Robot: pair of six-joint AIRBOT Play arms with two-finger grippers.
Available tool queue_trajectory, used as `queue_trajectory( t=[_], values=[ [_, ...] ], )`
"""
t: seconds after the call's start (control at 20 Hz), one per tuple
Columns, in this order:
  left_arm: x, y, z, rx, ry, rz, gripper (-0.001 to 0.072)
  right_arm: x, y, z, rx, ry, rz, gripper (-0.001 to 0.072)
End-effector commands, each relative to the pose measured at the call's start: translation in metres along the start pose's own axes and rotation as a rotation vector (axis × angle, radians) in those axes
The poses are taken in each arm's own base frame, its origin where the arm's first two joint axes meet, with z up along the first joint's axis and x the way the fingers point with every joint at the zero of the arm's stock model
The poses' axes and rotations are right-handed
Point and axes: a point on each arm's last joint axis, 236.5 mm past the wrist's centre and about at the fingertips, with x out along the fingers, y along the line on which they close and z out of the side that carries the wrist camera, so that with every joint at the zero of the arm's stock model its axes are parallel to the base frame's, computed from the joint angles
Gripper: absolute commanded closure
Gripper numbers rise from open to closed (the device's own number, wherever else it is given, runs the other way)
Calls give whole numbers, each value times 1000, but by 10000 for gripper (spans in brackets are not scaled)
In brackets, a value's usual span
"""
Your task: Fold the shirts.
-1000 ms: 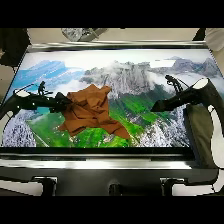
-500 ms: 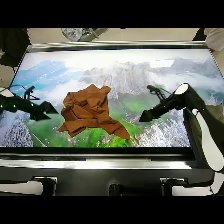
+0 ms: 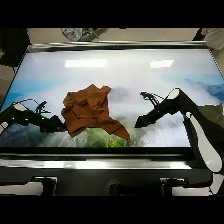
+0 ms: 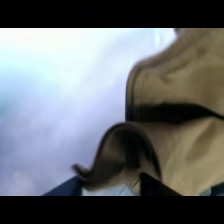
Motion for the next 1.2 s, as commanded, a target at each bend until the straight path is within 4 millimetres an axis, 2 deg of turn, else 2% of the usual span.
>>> queue_trajectory(
  t=[0.0, 0.05, 0.1, 0.15, 0.35, 0.5, 0.55, 0.6, 0.65, 0.7, 0.75, 0.8, 0.85, 0.9, 0.95, 1.0, 1.05, 1.1, 1.15],
  values=[
    [6, 4, 17, -28, -80, 13, 386, 14, 1, -3, 59, -23, 26, 12],
    [6, 4, 17, -27, -79, 13, 531, 19, 0, -2, 76, -38, 33, 13],
    [6, 3, 16, -25, -75, 12, 634, 23, 1, -1, 91, -54, 43, 13],
    [6, 3, 15, -19, -73, 12, 670, 28, 3, 0, 95, -59, 46, 13],
    [3, 1, 16, -13, -81, 12, 670, 56, 24, 16, 50, -76, 40, 12],
    [-1, -1, 16, -6, -94, 12, 670, 86, 40, 21, 100, -54, 67, 27],
    [-2, -2, 16, -4, -91, 10, 670, 94, 48, 21, 102, -43, 85, 94],
    [-4, -4, 15, 1, -84, 7, 670, 97, 54, 22, 92, -43, 90, 258],
    [-8, -7, 15, 12, -78, 3, 670, 96, 57, 25, 78, -45, 93, 635],
    [-18, -14, 19, 48, -79, -2, 670, 89, 61, 28, 62, -50, 99, 672],
    [-34, -23, 27, 82, -112, -2, 672, 74, 68, 37, 5, -76, 98, 672],
    [-59, -37, 40, 125, -184, 2, 672, 51, 73, 50, -68, -120, 67, 672],
    [-96, -57, 55, 185, -294, 10, 672, 19, 75, 69, -134, -187, 2, 672],
    [-140, -81, 66, 249, -418, 18, 672, -28, 79, 94, -215, -296, -93, 672],
    [-198, -113, 71, 317, -567, 23, 672, -86, 89, 119, -296, -430, -202, 672],
    [-265, -151, 66, 396, -736, 26, 672, -161, 108, 142, -385, -606, -339, 672],
    [-331, -189, 48, 484, -910, 31, 672, -241, 137, 155, -465, -799, -476, 672],
    [-396, -226, 20, 565, -1091, 32, 672, -332, 180, 153, -547, -1034, -622, 672],
    [-462, -263, -23, 639, -1288, 19, 672, -407, 230, 135, -629, -1241, -748, 672]
  ],
)
